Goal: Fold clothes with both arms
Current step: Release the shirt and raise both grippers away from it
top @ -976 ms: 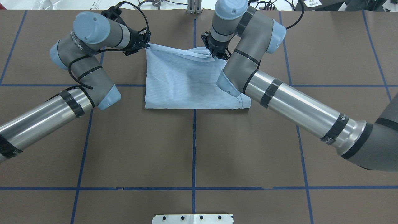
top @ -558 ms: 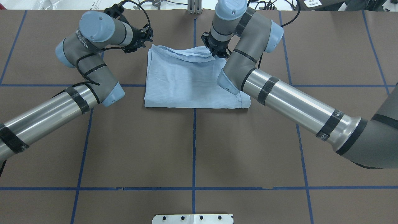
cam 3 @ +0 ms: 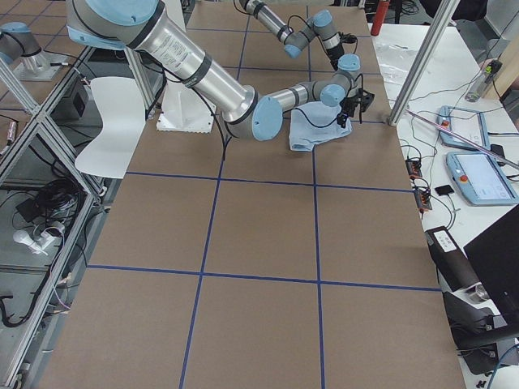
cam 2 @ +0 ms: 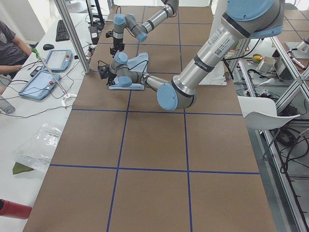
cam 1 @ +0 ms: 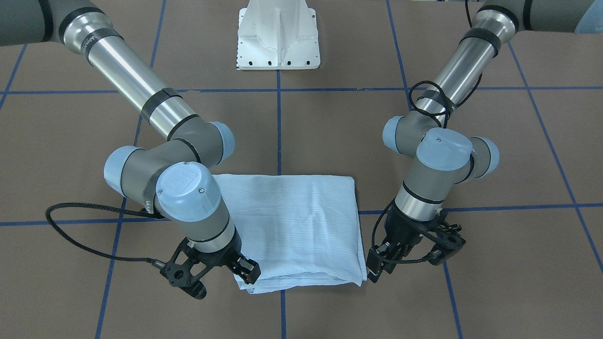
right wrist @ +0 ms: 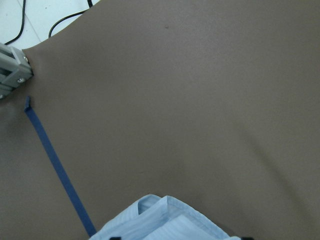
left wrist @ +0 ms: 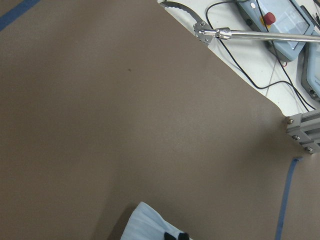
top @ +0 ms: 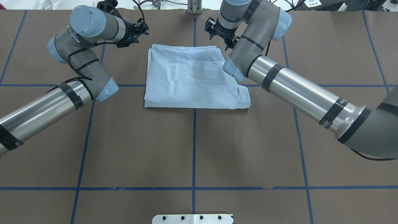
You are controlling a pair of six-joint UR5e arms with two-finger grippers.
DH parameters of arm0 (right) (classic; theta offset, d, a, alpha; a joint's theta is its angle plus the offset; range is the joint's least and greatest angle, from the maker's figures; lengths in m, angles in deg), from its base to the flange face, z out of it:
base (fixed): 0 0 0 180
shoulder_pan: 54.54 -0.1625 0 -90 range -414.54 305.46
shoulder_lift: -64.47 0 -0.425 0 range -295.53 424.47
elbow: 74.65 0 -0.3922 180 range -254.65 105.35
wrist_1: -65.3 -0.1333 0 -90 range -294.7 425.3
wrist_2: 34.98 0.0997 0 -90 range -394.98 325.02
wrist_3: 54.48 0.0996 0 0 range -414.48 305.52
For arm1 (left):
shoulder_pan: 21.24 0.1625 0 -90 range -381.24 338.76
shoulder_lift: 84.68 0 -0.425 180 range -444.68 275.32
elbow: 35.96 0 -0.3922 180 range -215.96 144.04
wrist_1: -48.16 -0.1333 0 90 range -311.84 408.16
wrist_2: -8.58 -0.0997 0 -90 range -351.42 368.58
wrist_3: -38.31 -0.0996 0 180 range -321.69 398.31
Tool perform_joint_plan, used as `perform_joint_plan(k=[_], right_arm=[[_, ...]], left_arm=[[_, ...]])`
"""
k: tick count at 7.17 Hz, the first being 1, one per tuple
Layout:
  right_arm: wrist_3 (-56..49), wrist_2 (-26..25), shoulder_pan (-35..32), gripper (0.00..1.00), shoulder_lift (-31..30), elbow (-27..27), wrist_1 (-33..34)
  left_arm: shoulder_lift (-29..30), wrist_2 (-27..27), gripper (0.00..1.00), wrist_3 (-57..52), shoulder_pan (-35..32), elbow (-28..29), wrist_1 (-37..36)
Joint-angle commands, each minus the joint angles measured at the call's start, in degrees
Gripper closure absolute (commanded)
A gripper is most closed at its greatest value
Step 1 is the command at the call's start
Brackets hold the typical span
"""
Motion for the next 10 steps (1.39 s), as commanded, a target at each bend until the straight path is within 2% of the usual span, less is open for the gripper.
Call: perform_joint_plan(k=[1,3,5,7,9,10], right_arm=[[-5.0,2.73,-2.4,0.0,-1.41,1.42,0.72],[-12.99,6.76,-5.82,0.0,-18.12,17.96,3.51],[-29.47,7.57,-10.82,0.0,-32.37,32.74,8.96],[-45.57,12.74,-18.8,0.0,-43.37,40.86,12.23],[-65.5,17.83,-28.46,0.0,-55.85,45.01,12.41],[-72.64,21.08,-32.86,0.0,-60.0,45.2,12.5]], left_arm=[[-7.33,7.99,0.43,-5.7,-2.6,-9.9,-0.47],[-17.0,10.15,0.43,-20.33,-4.19,-20.63,-2.12],[-26.49,16.7,0.43,-38.77,-9.25,-26.9,-4.33],[-33.97,24.53,0.43,-57.77,-18.22,-27.62,-5.3],[-39.95,29.21,0.41,-79.02,-27.88,-27.97,-11.86],[-42.85,31.14,0.09,-86.96,-31.06,-27.71,-14.16]])
